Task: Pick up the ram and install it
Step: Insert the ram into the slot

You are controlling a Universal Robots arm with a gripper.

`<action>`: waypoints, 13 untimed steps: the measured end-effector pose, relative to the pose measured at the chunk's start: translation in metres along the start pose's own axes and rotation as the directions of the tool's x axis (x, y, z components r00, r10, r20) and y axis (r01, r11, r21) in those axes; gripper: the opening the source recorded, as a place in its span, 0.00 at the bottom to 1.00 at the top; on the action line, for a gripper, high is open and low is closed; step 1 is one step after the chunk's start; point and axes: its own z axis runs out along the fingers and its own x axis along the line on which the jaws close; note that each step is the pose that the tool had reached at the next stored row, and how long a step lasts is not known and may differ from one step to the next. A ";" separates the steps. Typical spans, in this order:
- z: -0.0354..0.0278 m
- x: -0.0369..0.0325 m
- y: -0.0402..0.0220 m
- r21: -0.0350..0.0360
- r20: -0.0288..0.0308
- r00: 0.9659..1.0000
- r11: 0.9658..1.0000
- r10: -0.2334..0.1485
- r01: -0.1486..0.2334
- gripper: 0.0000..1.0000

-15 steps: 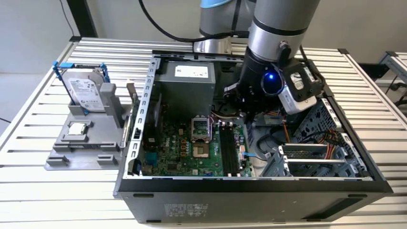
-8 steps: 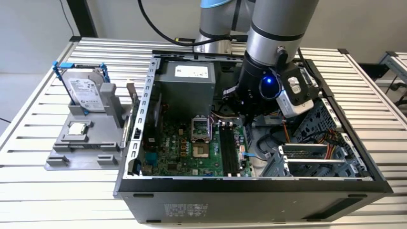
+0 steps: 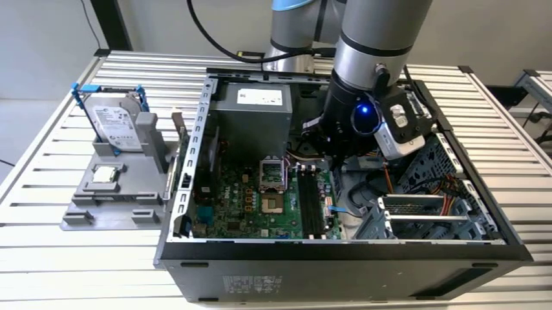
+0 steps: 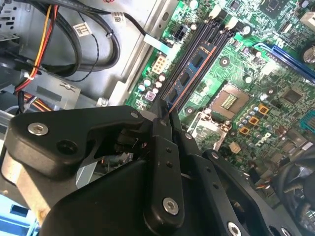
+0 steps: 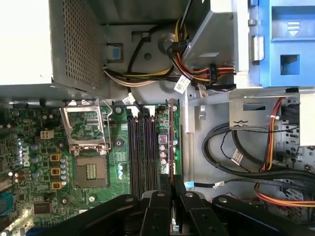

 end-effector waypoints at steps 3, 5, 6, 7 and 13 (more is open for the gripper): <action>0.0048 0.0012 -0.0002 0.000 0.000 1.000 1.000 -0.001 0.001 0.00; 0.0083 0.0024 -0.0003 0.000 0.000 1.000 1.000 -0.001 0.001 0.00; 0.0100 0.0032 -0.0004 0.000 0.000 1.000 1.000 -0.001 0.001 0.00; 0.0119 0.0039 -0.0004 0.000 0.000 1.000 1.000 -0.001 0.001 0.00; 0.0227 0.0072 -0.0008 0.000 0.000 1.000 1.000 -0.004 0.004 0.00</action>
